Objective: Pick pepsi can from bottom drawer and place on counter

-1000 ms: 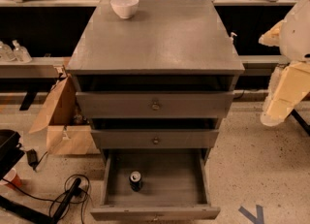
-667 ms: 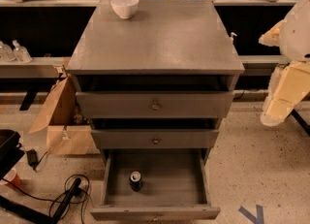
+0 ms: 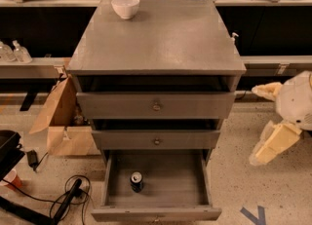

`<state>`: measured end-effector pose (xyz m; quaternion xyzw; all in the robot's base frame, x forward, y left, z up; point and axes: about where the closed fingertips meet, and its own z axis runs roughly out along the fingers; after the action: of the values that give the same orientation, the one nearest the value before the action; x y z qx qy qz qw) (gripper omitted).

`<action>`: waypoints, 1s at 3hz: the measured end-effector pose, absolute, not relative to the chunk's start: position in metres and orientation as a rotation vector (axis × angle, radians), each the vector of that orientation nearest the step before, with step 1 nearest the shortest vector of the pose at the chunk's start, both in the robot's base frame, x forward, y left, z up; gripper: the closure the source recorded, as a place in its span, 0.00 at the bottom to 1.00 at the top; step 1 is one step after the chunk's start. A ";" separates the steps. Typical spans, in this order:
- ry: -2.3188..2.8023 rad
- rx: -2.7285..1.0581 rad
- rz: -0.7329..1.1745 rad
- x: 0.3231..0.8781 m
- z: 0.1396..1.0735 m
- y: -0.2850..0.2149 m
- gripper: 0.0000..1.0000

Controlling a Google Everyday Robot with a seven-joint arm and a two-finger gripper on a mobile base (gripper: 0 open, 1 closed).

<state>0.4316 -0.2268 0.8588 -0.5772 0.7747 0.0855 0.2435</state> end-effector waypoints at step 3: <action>1.728 -1.249 0.521 0.454 0.714 -0.210 0.00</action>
Offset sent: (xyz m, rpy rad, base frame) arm 0.0281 -0.0066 -0.1528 0.6440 -0.4344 0.0450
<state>0.4540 -0.2099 0.7142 -0.5066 0.7008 0.2111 0.4558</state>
